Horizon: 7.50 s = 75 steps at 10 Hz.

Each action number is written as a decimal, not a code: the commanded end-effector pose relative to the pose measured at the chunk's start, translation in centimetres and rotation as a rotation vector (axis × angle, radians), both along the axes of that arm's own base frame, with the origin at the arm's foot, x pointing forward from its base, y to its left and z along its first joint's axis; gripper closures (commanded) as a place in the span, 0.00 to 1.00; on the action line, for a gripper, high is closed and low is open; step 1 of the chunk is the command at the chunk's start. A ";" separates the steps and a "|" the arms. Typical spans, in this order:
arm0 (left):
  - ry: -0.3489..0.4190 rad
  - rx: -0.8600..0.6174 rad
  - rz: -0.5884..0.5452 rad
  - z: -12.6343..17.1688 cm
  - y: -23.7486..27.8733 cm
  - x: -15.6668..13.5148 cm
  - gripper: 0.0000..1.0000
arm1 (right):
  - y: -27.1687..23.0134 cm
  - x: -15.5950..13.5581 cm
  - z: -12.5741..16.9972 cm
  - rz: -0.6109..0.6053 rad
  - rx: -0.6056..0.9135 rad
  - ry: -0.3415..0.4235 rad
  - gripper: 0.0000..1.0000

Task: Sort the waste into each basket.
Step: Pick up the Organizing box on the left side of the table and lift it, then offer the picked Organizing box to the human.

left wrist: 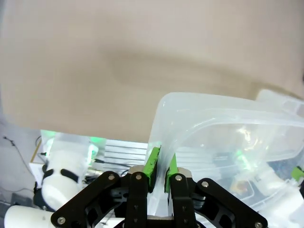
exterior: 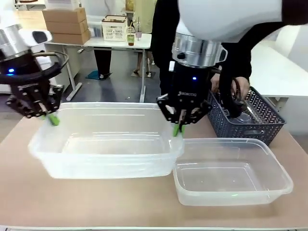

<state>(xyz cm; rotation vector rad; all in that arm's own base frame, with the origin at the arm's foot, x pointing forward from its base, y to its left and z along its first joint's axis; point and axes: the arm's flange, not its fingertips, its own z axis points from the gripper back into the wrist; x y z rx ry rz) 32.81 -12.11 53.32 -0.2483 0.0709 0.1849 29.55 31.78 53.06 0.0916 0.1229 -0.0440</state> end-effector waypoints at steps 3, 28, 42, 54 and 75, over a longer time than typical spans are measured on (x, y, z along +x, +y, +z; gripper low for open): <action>-0.008 0.016 0.055 1.6 -6.8 5.1 0.91 | -7.2 -1.3 1.3 0.045 0.027 -0.030 0.91; -0.140 0.029 -0.005 -1.2 -9.3 4.7 0.91 | -9.9 4.6 -0.6 -0.080 0.101 0.010 0.91; -0.140 0.029 -0.005 -1.2 -9.3 4.7 0.91 | -9.9 4.6 -0.6 -0.080 0.101 0.010 0.91; -0.140 0.029 -0.005 -1.2 -9.3 4.7 0.91 | -9.9 4.6 -0.6 -0.080 0.101 0.010 0.91; -0.043 0.090 -0.081 -1.0 -12.1 21.9 0.91 | -8.7 20.7 -2.5 0.020 0.203 0.024 0.91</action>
